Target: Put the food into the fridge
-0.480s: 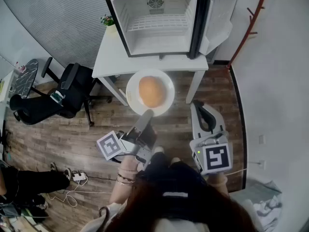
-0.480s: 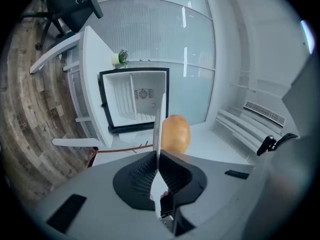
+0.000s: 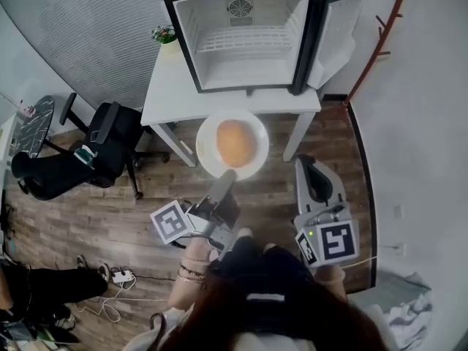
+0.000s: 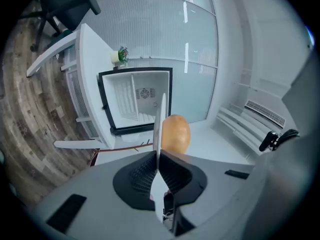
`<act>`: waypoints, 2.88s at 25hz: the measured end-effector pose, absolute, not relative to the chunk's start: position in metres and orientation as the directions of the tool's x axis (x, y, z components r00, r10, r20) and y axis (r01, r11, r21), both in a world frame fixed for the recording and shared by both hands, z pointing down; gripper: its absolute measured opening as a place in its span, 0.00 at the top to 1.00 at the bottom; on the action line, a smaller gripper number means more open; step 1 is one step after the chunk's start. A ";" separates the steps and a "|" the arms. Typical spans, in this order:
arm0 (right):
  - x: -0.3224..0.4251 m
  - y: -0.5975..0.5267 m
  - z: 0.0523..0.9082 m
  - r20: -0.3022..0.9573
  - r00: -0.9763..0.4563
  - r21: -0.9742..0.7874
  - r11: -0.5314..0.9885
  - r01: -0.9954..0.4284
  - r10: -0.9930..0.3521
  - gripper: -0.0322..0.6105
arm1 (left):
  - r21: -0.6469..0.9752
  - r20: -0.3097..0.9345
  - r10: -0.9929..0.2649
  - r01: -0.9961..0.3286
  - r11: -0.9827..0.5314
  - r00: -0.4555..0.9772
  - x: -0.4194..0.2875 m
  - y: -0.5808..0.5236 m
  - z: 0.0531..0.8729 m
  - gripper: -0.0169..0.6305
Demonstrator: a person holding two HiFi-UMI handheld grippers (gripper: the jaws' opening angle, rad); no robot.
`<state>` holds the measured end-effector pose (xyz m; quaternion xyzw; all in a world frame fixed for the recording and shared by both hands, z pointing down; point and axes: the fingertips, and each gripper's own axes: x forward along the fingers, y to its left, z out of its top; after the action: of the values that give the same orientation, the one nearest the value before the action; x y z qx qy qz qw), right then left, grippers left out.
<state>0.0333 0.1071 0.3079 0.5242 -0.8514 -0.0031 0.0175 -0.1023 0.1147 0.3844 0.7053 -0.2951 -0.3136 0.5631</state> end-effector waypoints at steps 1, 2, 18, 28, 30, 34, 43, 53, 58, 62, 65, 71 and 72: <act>0.030 0.106 0.308 0.024 -0.446 0.029 0.447 -0.894 -0.895 0.95 | 0.979 -0.107 -0.768 -0.067 -0.192 0.631 -0.106 0.113 0.386 0.96; 0.027 0.105 0.308 0.025 -0.443 0.036 0.444 -0.896 -0.896 0.95 | 0.979 -0.107 -0.766 -0.067 -0.191 0.634 -0.110 0.111 0.388 0.96; -0.001 0.100 0.316 0.038 -0.414 0.063 0.415 -0.907 -0.910 0.95 | 0.971 -0.146 -0.731 -0.043 -0.233 0.667 -0.126 0.094 0.377 0.96; 0.008 0.053 0.321 0.033 -0.407 0.003 0.408 -0.913 -0.913 0.95 | 0.970 -0.151 -0.721 -0.038 -0.239 0.677 -0.116 0.049 0.374 0.96; 0.010 0.040 0.323 0.035 -0.411 0.004 0.411 -0.911 -0.911 0.95 | 0.971 -0.147 -0.722 -0.039 -0.234 0.676 -0.115 0.036 0.374 0.96; 0.012 0.015 0.328 0.040 -0.412 -0.013 0.412 -0.911 -0.910 0.95 | 0.974 -0.144 -0.729 -0.033 -0.223 0.669 -0.115 0.013 0.376 0.96; 0.009 -0.038 0.330 0.056 -0.419 -0.010 0.419 -0.908 -0.906 0.95 | 0.978 -0.154 -0.733 -0.004 -0.208 0.662 -0.118 -0.040 0.373 0.96; 0.008 -0.097 0.331 0.063 -0.440 -0.003 0.441 -0.897 -0.896 0.95 | 0.981 -0.140 -0.751 -0.015 -0.196 0.646 -0.120 -0.099 0.374 0.96; 0.014 -0.127 0.331 0.059 -0.443 -0.019 0.442 -0.897 -0.895 0.95 | 0.983 -0.146 -0.763 0.004 -0.184 0.630 -0.116 -0.128 0.376 0.96; 0.019 -0.148 0.333 0.071 -0.450 -0.010 0.450 -0.893 -0.890 0.95 | 0.983 -0.142 -0.766 0.001 -0.181 0.627 -0.110 -0.150 0.377 0.96; 0.025 -0.162 0.337 0.077 -0.449 -0.018 0.449 -0.893 -0.890 0.95 | 0.984 -0.141 -0.771 0.005 -0.176 0.621 -0.106 -0.165 0.381 0.96; 0.032 -0.184 0.342 0.077 -0.453 -0.025 0.452 -0.891 -0.888 0.95 | 0.987 -0.127 -0.777 0.001 -0.161 0.616 -0.100 -0.186 0.387 0.96; 0.033 -0.187 0.342 0.078 -0.454 -0.025 0.454 -0.891 -0.887 0.95 | 0.987 -0.123 -0.779 -0.003 -0.158 0.614 -0.100 -0.190 0.388 0.96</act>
<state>0.0327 -0.1869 0.3424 0.5217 -0.8522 0.0310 0.0266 -0.0999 -0.1896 0.3879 0.6839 -0.2858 -0.3333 0.5827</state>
